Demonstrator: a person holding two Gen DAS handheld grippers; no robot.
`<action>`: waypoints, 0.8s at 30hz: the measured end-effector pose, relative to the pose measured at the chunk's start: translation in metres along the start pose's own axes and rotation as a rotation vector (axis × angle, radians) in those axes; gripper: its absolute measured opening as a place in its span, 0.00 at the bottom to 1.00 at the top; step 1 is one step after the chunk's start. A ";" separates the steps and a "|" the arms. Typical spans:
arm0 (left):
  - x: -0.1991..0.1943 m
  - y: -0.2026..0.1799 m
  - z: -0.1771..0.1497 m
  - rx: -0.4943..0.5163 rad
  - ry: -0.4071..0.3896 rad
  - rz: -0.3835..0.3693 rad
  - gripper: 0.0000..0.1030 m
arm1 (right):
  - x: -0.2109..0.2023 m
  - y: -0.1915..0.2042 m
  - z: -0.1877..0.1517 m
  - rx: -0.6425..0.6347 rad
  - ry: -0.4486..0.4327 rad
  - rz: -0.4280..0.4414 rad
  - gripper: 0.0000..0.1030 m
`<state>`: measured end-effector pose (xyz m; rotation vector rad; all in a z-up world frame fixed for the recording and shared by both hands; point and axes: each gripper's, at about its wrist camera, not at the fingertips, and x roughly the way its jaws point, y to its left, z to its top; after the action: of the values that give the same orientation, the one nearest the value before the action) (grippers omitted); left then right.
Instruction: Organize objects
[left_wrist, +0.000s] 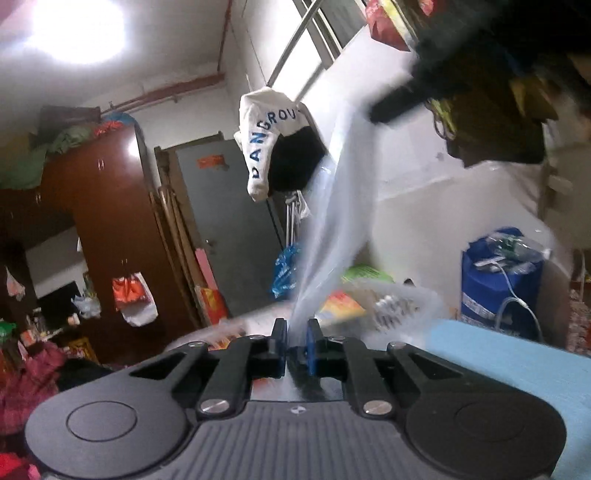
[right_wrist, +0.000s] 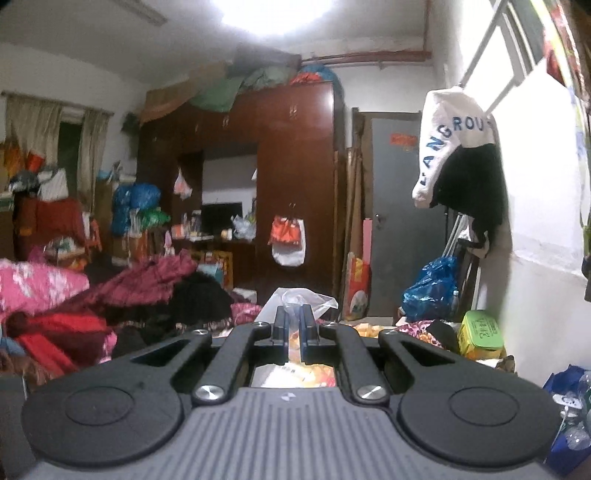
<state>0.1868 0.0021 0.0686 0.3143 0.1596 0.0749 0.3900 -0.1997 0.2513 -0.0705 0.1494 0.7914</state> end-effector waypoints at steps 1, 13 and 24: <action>0.008 0.009 0.006 0.006 0.011 0.008 0.13 | 0.009 -0.003 -0.002 0.012 0.010 -0.006 0.06; 0.063 0.045 0.014 0.060 0.083 0.012 0.22 | 0.096 -0.033 -0.082 0.160 0.204 -0.016 0.09; 0.069 0.036 0.001 0.207 0.128 0.097 0.69 | 0.088 -0.036 -0.085 0.136 0.198 -0.041 0.65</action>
<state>0.2528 0.0424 0.0707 0.5246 0.2803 0.1759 0.4675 -0.1738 0.1536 -0.0233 0.3878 0.7311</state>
